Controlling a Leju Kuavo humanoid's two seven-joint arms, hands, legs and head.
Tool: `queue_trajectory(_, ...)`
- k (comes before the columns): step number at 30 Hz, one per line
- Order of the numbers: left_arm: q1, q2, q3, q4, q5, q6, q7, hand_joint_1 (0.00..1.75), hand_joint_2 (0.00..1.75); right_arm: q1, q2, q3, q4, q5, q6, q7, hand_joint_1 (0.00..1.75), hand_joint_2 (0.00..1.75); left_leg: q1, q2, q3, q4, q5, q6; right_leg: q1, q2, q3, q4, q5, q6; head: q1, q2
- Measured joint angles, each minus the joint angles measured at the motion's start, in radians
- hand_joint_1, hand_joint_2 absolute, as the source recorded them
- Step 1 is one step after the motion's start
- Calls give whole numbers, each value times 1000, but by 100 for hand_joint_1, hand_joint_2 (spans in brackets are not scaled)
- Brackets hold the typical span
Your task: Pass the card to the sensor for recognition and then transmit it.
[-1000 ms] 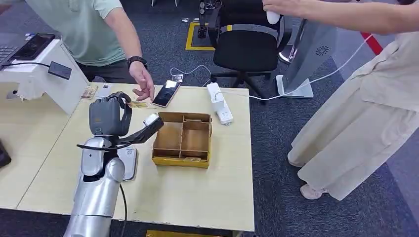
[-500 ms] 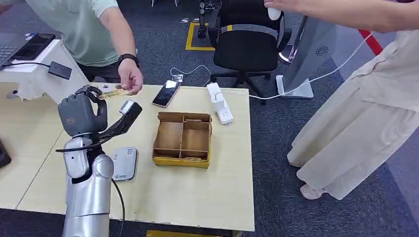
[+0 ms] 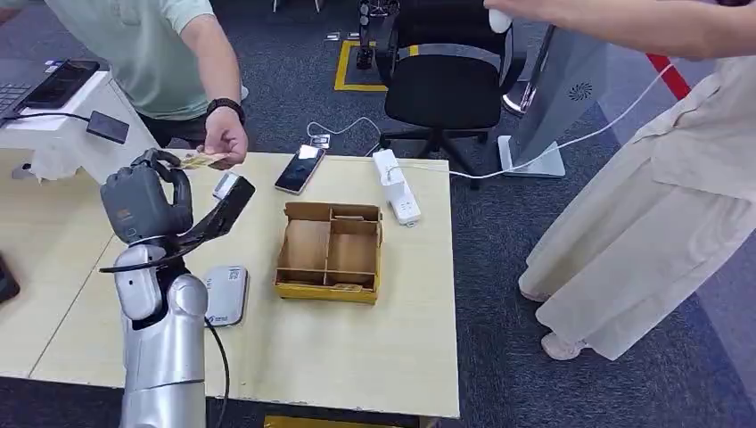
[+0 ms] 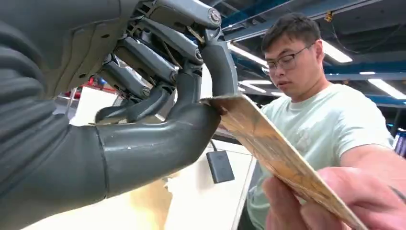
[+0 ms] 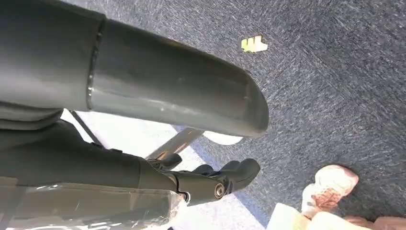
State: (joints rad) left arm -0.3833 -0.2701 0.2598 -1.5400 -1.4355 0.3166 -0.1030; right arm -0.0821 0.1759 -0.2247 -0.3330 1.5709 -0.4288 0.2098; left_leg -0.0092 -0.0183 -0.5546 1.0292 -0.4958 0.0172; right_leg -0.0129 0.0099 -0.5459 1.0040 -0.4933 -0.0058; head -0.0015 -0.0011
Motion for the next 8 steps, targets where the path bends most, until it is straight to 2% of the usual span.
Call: queue_trajectory(8,-1,-6,-4,0,10,-3,-19,0,175,0,0,0,0,0,-1,0,0,0,0,0,0,0,0,0,0,0,0,0,0,0,0,0)
